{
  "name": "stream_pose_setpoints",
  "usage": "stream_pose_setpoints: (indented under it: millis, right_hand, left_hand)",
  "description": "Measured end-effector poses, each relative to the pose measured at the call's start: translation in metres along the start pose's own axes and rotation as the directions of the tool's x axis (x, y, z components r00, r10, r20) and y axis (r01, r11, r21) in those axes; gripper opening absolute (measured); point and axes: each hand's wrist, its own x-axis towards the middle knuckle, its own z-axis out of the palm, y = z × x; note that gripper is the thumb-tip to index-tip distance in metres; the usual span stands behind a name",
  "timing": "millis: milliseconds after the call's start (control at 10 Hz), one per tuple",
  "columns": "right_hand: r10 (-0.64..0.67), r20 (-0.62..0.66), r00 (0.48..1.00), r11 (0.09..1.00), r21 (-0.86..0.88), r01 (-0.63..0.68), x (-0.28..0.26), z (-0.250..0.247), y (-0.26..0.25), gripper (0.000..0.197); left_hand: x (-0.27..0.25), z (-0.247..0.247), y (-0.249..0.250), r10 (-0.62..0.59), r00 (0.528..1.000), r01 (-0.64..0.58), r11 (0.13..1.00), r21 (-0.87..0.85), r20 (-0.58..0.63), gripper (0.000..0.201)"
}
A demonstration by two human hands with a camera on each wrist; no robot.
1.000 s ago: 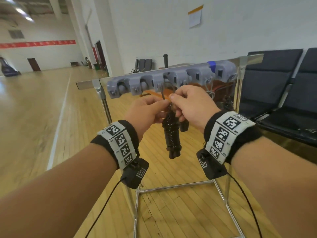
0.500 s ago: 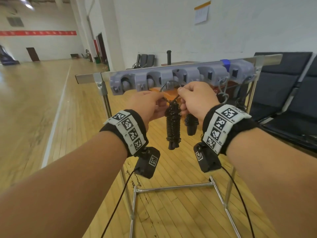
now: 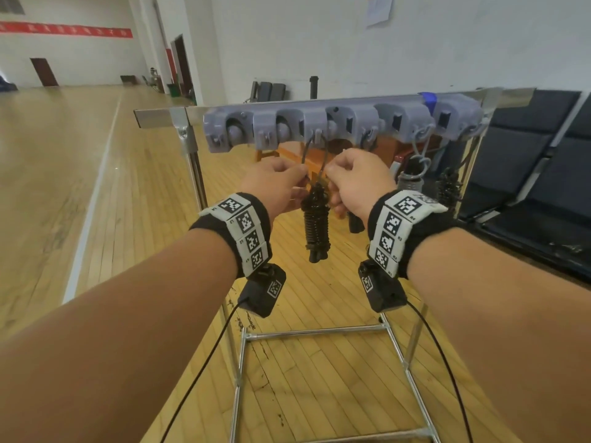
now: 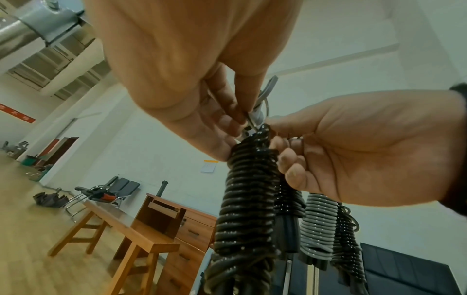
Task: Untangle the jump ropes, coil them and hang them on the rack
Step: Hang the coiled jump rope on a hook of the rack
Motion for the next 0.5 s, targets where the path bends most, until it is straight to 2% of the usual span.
stream_pose_setpoints:
  millis: [100, 200, 300, 400, 500]
  right_hand:
    - [0.025, 0.02, 0.999, 1.0, -0.009, -0.025, -0.018, -0.016, -0.003, 0.02]
    - [-0.005, 0.013, 1.0, 1.0, -0.026, 0.006, -0.04, -0.043, -0.008, 0.014]
    - [0.0, -0.006, 1.0, 1.0, 0.024, 0.0, -0.053, -0.071, -0.011, 0.014]
    - [-0.039, 0.012, 0.999, 0.995, 0.094, 0.038, -0.053, -0.103, -0.012, 0.012]
    - [-0.086, 0.014, 0.996, 0.964, 0.253, 0.079, -0.036, -0.138, -0.014, 0.01]
  left_hand:
    - [-0.014, -0.003, 0.014, 0.015, 0.996, -0.01, 0.998, 0.066, -0.084, 0.009]
    - [-0.038, -0.006, 0.028, 0.017, 0.997, -0.013, 0.998, 0.068, -0.069, 0.01]
    - [-0.058, -0.002, 0.034, 0.02, 0.999, -0.021, 1.0, 0.021, 0.045, 0.005]
    - [-0.064, 0.011, 0.04, 0.056, 0.99, -0.06, 0.998, 0.026, 0.131, 0.009]
    - [-0.06, 0.028, 0.02, 0.04, 0.971, -0.065, 0.993, 0.096, 0.236, 0.022]
